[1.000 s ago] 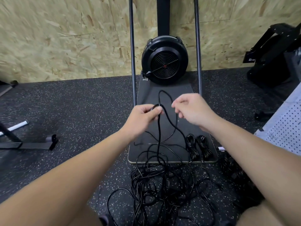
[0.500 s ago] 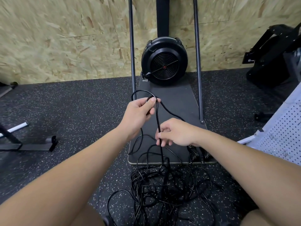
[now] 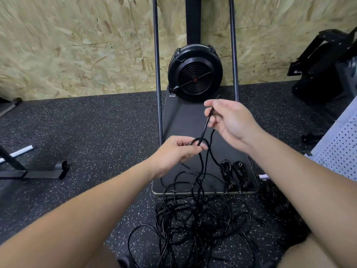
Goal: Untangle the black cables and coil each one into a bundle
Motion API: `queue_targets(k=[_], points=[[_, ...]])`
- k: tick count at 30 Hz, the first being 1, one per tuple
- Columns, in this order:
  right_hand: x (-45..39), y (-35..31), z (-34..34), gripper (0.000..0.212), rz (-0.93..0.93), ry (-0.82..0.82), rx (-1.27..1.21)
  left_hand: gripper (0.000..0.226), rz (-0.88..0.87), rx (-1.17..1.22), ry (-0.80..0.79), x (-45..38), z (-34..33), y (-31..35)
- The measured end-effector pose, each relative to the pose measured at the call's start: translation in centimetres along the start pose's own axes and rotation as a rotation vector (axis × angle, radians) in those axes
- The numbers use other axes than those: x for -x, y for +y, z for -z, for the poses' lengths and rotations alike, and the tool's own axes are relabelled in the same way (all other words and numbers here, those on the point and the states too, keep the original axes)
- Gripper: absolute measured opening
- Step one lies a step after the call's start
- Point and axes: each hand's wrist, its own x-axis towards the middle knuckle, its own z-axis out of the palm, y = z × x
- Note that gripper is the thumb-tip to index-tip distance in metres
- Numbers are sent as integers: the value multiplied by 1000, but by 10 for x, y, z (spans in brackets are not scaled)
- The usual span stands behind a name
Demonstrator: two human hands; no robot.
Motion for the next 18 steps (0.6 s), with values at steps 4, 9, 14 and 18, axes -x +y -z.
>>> queue_targets(k=[4,9,14,18], points=[[0,6,5,30,-40,52,190,19,-9,-16,100,-2,1,-1],[13,15,11,16,11,-65,991,32,-60,79,291,-13,13,1],[25,43,-2,24,-147,-400,1081,32,-109,189,305,-16,17,15],[27,64,-9,14,-285,-430,873,32,-143,226,313,-18,18,18]])
